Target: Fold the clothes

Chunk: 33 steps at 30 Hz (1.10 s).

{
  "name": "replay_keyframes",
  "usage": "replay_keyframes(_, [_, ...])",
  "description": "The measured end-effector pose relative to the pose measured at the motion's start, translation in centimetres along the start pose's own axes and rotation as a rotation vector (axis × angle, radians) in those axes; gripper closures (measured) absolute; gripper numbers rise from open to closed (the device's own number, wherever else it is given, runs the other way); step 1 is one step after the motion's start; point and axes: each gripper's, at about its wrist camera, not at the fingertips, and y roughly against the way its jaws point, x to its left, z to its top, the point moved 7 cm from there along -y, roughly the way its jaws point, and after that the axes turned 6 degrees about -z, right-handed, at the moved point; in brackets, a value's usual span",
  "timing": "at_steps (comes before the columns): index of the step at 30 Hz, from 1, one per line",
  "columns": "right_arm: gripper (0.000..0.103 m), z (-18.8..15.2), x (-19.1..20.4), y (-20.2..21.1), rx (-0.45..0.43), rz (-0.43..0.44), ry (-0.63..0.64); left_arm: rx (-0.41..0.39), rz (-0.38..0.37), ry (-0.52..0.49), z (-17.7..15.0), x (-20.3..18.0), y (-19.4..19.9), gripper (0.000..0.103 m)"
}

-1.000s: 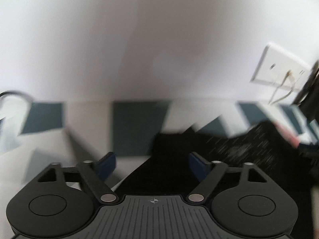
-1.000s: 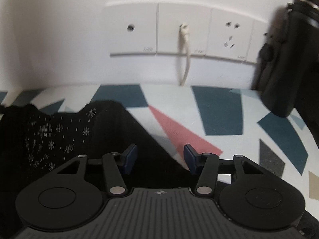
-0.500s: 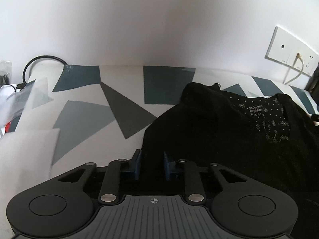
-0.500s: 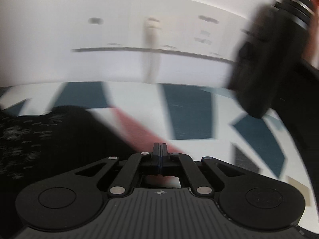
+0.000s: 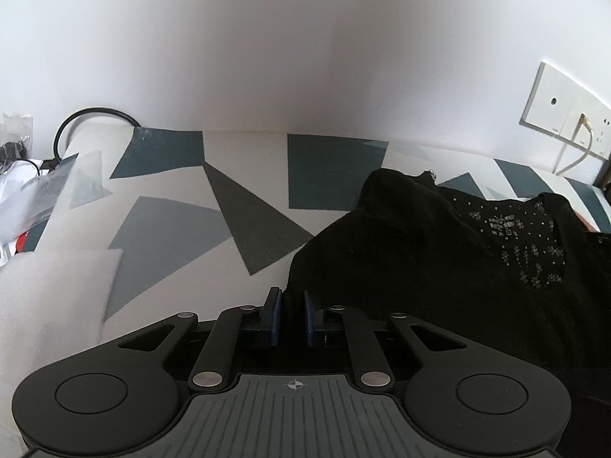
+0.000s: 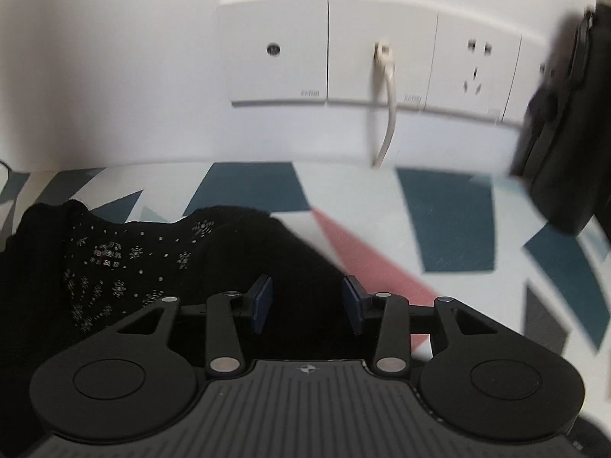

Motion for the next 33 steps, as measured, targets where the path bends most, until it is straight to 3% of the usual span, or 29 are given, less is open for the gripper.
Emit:
replay_keyframes(3, [0.096,0.5,1.0,-0.6,-0.037,-0.038,0.067,-0.008,0.006,0.002,0.2,0.2,-0.3,0.092])
replay_keyframes(12, [0.101,3.1,1.7,-3.3,-0.083,-0.103,0.11,0.014,0.033,-0.07,1.4,-0.4,-1.5,0.091])
replay_keyframes(14, [0.096,3.2,1.0,-3.1,-0.06,-0.092,0.045,0.007,0.029,-0.043,1.5,-0.1,-1.6,0.087])
replay_keyframes(16, [0.066,2.9,0.0,-2.4,-0.043,-0.075,-0.028,0.0,0.04,-0.024,1.7,0.3,-1.8,0.075])
replay_keyframes(18, [0.056,2.1,-1.4,-0.6,-0.061,-0.063,-0.093,0.013,0.059,0.001,1.8,0.8,-1.9,0.063])
replay_keyframes(21, [0.046,-0.1,-4.4,3.0,-0.093,-0.171,-0.137,0.053,0.065,0.065,1.9,2.0,-1.9,0.039])
replay_keyframes(26, [0.042,-5.5,-10.3,8.7,-0.108,-0.398,-0.233,0.01,0.119,0.21,-0.2,3.8,1.5,0.037])
replay_keyframes(30, [0.037,-10.8,-15.0,12.7,-0.081,-0.555,-0.367,0.011,0.077,0.154,-2.7,2.5,4.4,0.022])
replay_keyframes(33, [0.035,-14.3,-17.4,14.3,-0.026,-0.624,-0.434,0.045,0.077,0.102,-4.7,1.8,5.6,0.02])
